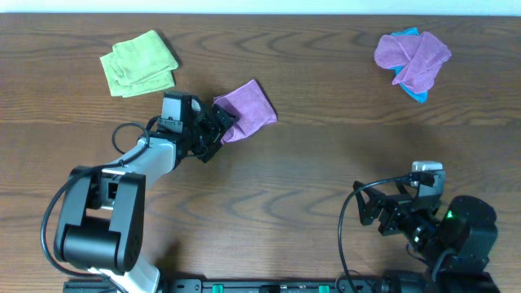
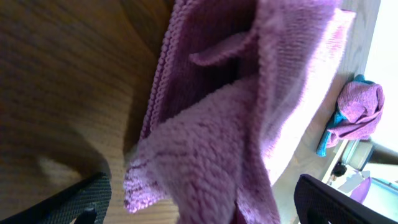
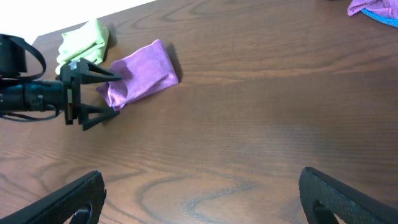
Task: Fold the cloth
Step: 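Grasp the folded purple cloth with the left gripper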
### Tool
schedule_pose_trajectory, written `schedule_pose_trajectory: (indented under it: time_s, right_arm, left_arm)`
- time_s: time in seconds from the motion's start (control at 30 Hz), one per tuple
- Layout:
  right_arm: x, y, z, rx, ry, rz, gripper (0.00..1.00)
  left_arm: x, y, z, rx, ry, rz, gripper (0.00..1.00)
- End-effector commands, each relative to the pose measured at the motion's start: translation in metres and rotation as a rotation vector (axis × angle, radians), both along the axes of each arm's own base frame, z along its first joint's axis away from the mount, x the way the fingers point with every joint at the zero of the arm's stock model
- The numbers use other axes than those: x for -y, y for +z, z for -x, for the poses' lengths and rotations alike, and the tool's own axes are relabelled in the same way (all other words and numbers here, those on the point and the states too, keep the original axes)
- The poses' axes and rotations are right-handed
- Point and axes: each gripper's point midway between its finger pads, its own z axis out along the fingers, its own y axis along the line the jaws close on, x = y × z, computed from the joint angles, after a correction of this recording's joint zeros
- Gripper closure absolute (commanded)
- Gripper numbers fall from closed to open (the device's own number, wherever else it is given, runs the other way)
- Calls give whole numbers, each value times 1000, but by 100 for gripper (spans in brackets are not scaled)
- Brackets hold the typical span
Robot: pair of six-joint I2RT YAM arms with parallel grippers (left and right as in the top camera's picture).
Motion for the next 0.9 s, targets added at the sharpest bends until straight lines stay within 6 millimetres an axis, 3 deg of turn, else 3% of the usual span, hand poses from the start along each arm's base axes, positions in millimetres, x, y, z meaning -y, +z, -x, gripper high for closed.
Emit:
schedule_pose_trajectory:
  time_s: [0.0, 0.3, 0.33, 0.57, 0.87]
  right_arm:
    - [1, -2, 0, -8, -12, -9, 1]
    - [1, -2, 0, -8, -12, -9, 1]
    - [1, -2, 0, -8, -12, -9, 1]
    - [1, -2, 0, -8, -12, -9, 1]
    - [1, -2, 0, -8, -12, -9, 1]
  left_arm:
    - [2, -17, 3, -36, 17, -13, 4]
    - [-8, -21, -11, 14, 72, -80, 0]
    - [-10, -22, -12, 16, 80, -92, 9]
    - [-12, -26, -19, 66, 69, -146, 27]
    - [9, -50, -19, 66, 20, -109, 29]
